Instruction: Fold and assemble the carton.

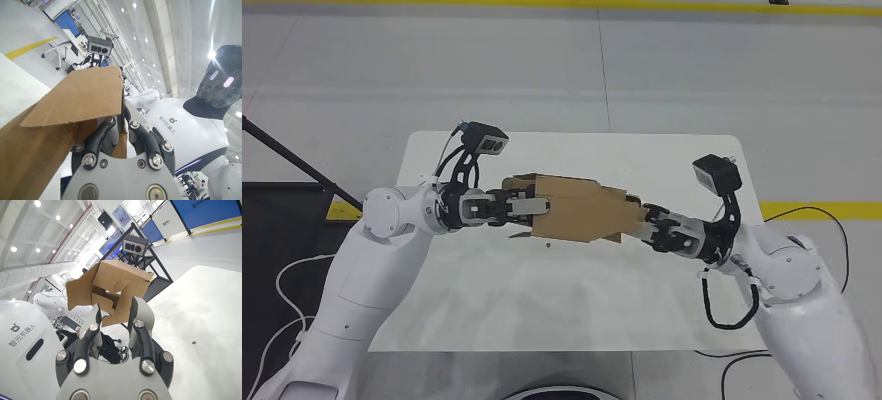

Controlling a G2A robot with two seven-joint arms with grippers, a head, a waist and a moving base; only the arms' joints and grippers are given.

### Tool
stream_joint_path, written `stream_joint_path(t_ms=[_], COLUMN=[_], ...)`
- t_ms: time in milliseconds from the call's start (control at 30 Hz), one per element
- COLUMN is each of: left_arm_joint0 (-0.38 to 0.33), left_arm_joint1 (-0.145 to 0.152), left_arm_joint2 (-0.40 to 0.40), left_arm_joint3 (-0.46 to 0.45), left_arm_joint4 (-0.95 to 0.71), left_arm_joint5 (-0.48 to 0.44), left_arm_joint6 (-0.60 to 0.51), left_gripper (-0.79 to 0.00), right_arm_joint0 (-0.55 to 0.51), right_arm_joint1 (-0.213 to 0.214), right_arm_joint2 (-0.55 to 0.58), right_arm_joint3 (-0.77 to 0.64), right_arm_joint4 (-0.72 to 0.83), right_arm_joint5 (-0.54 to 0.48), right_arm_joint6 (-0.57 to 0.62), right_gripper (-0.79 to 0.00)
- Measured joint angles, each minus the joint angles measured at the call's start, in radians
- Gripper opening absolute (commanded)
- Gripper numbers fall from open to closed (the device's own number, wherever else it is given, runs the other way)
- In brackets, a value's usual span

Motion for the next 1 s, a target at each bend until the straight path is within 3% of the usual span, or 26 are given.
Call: stream_joint_path(t_ms=[300,333,400,500,667,900,1000], left_arm_joint0=[0.0,0.0,0.0,0.0,-0.001,-0.002,-0.002], left_arm_joint1=[-0.002,-0.003,-0.003,-0.004,-0.005,-0.007,-0.007], left_arm_joint2=[-0.001,-0.002,-0.002,-0.002,-0.003,-0.004,-0.005], left_arm_joint3=[0.0,0.0,0.002,0.003,0.009,0.016,0.018], left_arm_joint4=[0.005,0.005,0.005,0.006,0.002,-0.002,-0.002], left_arm_joint5=[0.005,0.005,0.006,0.007,0.007,0.004,0.003], left_arm_joint6=[0.002,0.002,0.002,0.001,-0.002,-0.009,-0.012], left_gripper=[-0.785,-0.785,-0.785,-0.785,-0.785,-0.785,-0.785], right_arm_joint0=[0.004,0.009,0.019,0.039,0.06,0.07,0.069], right_arm_joint1=[0.0,-0.001,-0.002,-0.002,-0.003,-0.003,-0.004], right_arm_joint2=[-0.002,-0.006,-0.014,-0.019,-0.02,-0.012,-0.01], right_arm_joint3=[0.026,0.035,0.046,0.072,0.066,0.044,0.035], right_arm_joint4=[0.167,0.2,0.252,0.311,0.312,0.249,0.23], right_arm_joint5=[-0.038,-0.042,-0.05,-0.054,-0.027,0.029,0.042], right_arm_joint6=[0.076,0.098,0.137,0.195,0.214,0.177,0.162], right_gripper=[-0.406,-0.382,-0.237,-0.135,-0.086,-0.132,-0.252])
